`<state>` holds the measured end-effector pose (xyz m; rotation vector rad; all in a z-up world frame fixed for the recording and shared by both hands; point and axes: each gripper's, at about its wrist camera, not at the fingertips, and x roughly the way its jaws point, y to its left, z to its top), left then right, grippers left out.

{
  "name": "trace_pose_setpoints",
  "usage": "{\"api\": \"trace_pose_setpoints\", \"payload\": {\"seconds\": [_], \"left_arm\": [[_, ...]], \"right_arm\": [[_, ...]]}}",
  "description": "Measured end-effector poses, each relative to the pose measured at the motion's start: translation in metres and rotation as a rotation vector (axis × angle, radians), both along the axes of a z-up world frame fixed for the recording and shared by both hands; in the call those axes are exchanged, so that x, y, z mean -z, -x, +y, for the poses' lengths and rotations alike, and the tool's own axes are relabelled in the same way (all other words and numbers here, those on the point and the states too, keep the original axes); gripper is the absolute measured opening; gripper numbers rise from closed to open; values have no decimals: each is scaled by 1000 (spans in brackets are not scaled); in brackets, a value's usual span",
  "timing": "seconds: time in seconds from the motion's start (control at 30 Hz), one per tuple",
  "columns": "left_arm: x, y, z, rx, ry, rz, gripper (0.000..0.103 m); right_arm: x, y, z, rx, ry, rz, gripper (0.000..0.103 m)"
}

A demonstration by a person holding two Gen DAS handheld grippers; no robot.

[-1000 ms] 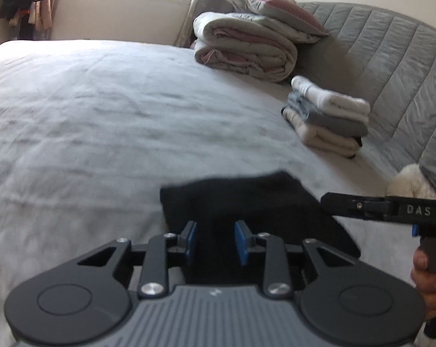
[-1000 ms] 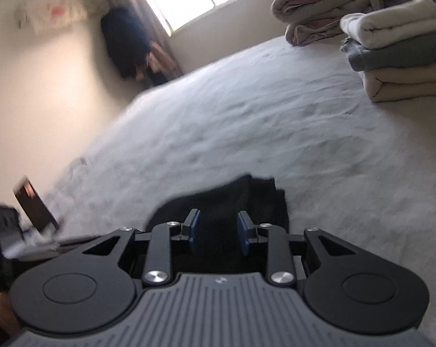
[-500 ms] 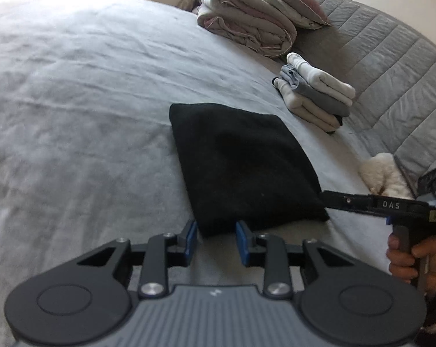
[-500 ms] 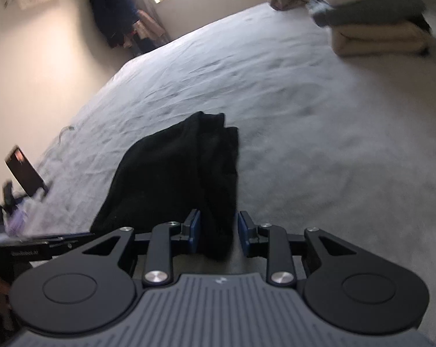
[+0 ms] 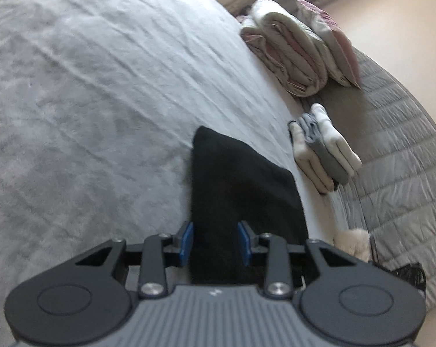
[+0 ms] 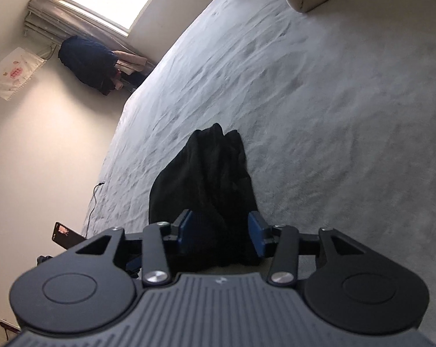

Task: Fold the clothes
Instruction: 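Grasp the folded black T-shirt bundle with both grippers and lift it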

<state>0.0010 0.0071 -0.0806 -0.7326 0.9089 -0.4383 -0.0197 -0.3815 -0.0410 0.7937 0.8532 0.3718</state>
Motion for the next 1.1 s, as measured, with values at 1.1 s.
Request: {"api": "trace_pose_setpoints", "payload": {"seconds": [1.1], "left_arm": [[27,-55,-8,-74,274,61,34]], "right_arm": [[12,-31,26,44,-100,69,54]]}}
